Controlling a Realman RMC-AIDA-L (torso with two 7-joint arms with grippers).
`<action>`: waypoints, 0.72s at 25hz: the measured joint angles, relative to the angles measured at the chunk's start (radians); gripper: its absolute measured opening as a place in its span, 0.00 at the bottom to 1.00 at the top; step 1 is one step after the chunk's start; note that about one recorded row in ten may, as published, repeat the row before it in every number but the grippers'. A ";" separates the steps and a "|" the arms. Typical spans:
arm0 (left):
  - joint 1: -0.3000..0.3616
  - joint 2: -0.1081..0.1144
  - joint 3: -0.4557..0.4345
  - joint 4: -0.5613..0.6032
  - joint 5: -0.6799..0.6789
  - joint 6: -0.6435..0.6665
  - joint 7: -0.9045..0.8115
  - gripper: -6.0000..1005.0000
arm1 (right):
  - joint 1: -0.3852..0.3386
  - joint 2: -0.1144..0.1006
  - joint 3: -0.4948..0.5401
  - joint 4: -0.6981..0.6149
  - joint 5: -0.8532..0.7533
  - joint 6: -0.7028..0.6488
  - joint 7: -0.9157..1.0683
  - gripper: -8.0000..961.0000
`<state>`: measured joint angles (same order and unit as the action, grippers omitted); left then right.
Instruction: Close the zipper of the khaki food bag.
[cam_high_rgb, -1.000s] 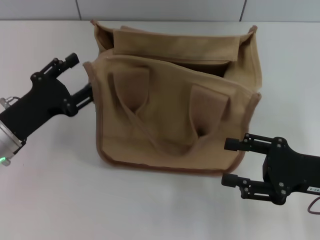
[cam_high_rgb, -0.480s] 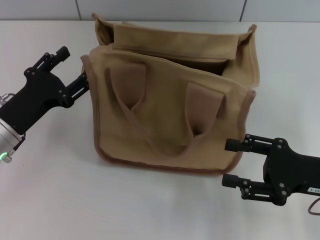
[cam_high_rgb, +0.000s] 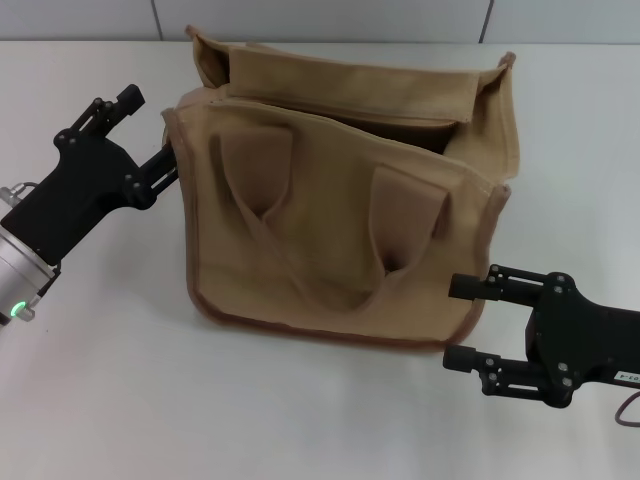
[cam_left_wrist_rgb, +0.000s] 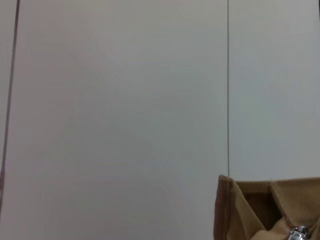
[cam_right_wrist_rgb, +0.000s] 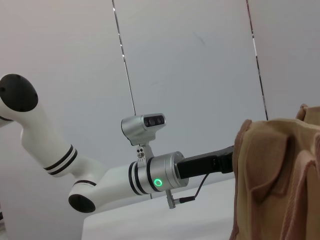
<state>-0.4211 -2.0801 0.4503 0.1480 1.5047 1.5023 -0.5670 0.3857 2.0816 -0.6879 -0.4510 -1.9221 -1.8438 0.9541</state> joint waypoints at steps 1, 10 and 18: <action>-0.002 0.000 -0.002 -0.004 -0.001 0.000 0.000 0.74 | 0.000 0.000 0.002 0.000 0.000 0.000 0.000 0.74; -0.020 0.000 -0.002 -0.018 -0.005 -0.004 -0.001 0.74 | 0.001 0.000 0.009 0.000 0.000 0.000 0.000 0.74; -0.016 0.001 0.002 -0.015 -0.007 0.031 0.003 0.63 | 0.001 0.000 0.011 0.000 0.000 -0.015 0.000 0.74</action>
<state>-0.4372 -2.0793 0.4523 0.1326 1.4977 1.5334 -0.5644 0.3865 2.0814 -0.6765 -0.4510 -1.9219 -1.8592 0.9541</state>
